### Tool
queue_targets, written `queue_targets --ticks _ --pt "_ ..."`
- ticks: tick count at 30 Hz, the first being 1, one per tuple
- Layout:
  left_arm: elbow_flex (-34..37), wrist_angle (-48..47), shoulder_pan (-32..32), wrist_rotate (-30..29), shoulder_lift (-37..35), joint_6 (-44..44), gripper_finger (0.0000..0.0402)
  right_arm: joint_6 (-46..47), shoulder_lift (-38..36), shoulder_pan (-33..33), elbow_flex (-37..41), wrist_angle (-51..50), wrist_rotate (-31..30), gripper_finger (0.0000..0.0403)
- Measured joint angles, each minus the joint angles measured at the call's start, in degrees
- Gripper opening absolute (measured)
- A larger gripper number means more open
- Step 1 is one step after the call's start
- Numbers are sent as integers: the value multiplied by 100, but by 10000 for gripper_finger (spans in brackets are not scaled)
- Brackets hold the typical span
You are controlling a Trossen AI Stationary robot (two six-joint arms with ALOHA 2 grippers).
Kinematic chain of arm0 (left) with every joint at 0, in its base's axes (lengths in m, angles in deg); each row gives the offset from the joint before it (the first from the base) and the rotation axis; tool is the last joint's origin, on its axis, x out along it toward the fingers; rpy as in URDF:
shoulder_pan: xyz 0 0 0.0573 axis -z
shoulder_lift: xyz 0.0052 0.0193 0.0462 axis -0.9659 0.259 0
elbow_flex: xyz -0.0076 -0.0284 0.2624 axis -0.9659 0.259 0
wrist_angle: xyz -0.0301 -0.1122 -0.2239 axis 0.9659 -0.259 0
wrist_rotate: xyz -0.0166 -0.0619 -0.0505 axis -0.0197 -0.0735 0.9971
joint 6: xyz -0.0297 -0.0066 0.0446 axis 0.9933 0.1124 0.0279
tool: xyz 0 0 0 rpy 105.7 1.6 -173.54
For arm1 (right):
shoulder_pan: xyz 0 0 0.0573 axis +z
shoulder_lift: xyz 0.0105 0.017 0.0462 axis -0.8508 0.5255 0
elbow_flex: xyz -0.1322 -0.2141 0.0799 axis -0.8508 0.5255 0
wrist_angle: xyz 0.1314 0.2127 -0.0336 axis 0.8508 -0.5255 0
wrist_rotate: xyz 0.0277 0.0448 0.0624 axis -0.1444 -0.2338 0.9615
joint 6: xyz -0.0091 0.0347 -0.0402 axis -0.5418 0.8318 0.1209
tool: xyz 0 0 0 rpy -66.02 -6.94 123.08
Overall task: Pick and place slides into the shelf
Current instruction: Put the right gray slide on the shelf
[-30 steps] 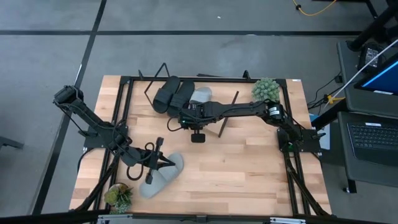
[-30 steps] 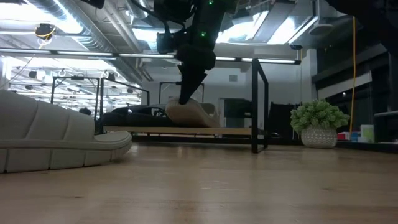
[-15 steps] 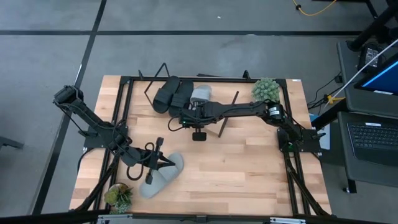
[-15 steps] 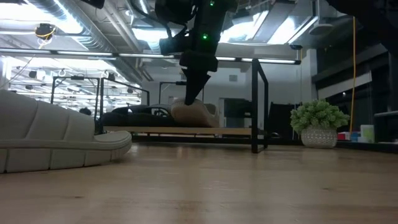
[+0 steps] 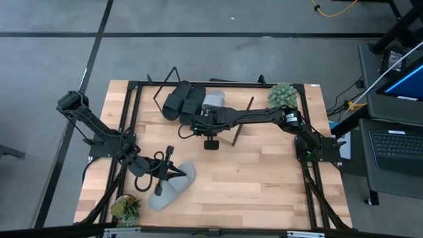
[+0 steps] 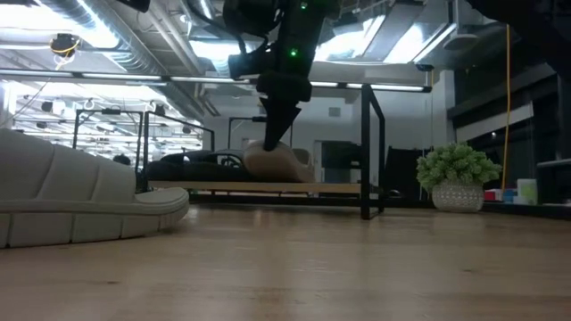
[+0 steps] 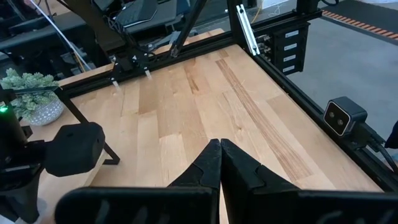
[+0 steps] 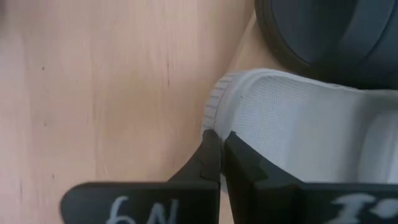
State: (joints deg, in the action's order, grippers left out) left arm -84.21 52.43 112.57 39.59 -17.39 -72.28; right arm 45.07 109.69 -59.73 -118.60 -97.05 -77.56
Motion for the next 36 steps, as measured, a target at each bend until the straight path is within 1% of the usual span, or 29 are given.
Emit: queue_targets --ticks 12,16,20,25,30,33,36 --pt "0 -1 -1 0 0 -2 0 -132 -6 -19 0 128 216 10" --pt "0 0 0 0 0 -2 0 -121 -7 -55 0 208 439 34" --pt "0 0 -1 0 0 -2 0 -121 -9 -61 0 387 492 60" --pt "0 -2 0 0 0 0 0 -125 -11 -63 0 758 489 75" --pt "0 -1 0 0 0 2 0 -124 -11 -66 -2 918 481 77" --pt "0 0 0 0 0 2 0 26 -11 -70 -125 756 476 75" --pt "0 0 0 0 0 4 0 32 -11 -70 -342 492 474 51"
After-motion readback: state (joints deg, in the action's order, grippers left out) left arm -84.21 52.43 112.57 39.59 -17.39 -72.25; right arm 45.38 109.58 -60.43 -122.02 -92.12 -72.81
